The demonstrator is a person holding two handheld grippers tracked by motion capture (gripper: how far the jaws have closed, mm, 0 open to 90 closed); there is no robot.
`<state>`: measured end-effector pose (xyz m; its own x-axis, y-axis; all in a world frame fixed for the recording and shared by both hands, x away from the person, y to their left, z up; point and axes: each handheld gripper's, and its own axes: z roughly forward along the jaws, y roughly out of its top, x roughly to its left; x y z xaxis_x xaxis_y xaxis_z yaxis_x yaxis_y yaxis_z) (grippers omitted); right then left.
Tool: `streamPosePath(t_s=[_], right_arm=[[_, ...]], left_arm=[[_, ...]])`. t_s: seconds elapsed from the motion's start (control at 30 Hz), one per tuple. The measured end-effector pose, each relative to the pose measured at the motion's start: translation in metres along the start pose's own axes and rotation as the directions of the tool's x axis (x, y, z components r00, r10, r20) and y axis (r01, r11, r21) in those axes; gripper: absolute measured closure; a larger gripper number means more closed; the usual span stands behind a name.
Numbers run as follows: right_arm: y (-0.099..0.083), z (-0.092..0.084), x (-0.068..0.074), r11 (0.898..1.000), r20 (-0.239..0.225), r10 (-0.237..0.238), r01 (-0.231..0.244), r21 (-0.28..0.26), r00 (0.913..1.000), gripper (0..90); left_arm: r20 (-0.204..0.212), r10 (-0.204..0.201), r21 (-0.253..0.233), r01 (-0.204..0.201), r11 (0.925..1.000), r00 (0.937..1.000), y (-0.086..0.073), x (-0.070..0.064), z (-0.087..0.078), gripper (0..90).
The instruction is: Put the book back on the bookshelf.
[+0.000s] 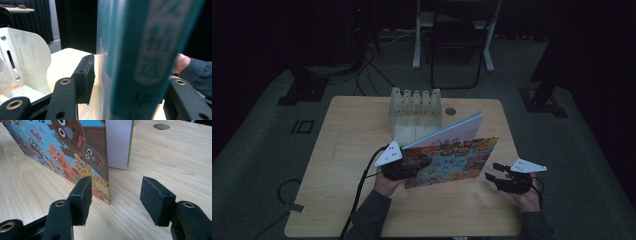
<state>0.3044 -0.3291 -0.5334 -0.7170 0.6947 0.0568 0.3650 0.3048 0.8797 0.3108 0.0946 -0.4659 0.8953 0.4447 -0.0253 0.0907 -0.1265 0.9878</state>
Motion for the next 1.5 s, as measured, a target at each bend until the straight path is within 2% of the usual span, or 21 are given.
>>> streamPosePath(t_s=[0.37, 0.67, 0.8, 0.97, 1.17, 1.33, 1.5], right_arm=[[-0.002, 0.001, 0.000, 1.000, -0.004, 0.001, -0.001, 0.006, 1.0000, 41.7], [-0.003, 0.001, -0.001, 1.000, -0.005, 0.002, -0.002, 0.009, 1.0000, 41.8], [-0.003, 0.002, -0.001, 1.000, -0.005, 0.004, -0.004, 0.010, 1.0000, 41.8], [-0.003, 0.001, -0.001, 1.000, -0.005, 0.003, -0.003, 0.010, 1.0000, 41.8], [-0.004, 0.001, -0.001, 1.000, -0.004, 0.004, -0.004, 0.008, 1.0000, 41.8], [-0.005, 0.002, -0.002, 1.000, -0.003, 0.007, -0.007, 0.010, 1.0000, 41.8], [-0.006, 0.002, -0.002, 1.000, -0.002, 0.011, -0.011, 0.012, 0.9999, 41.7]], left_arm=[[0.028, -0.013, -0.007, 0.013, 0.9999, 0.9995, -0.003, 0.002, 0.006, 50.7], [0.029, -0.004, -0.010, 0.004, 0.9999, 0.9996, -0.004, 0.002, 0.006, 52.6], [0.008, 0.030, -0.002, -0.030, 0.9996, 0.9995, -0.003, -0.001, 0.005, 58.8], [0.006, 0.052, 0.002, -0.052, 0.9986, 0.9986, -0.003, -0.006, 0.006, 70.4], [0.008, 0.069, 0.003, -0.069, 0.9976, 0.9976, -0.003, -0.011, 0.008, 78.0], [0.006, 0.050, -0.008, -0.050, 0.9987, 0.9987, -0.004, -0.010, 0.009, 77.8], [0.021, 0.032, -0.028, -0.032, 0.9991, 0.9993, -0.006, -0.009, 0.011, 70.2]])
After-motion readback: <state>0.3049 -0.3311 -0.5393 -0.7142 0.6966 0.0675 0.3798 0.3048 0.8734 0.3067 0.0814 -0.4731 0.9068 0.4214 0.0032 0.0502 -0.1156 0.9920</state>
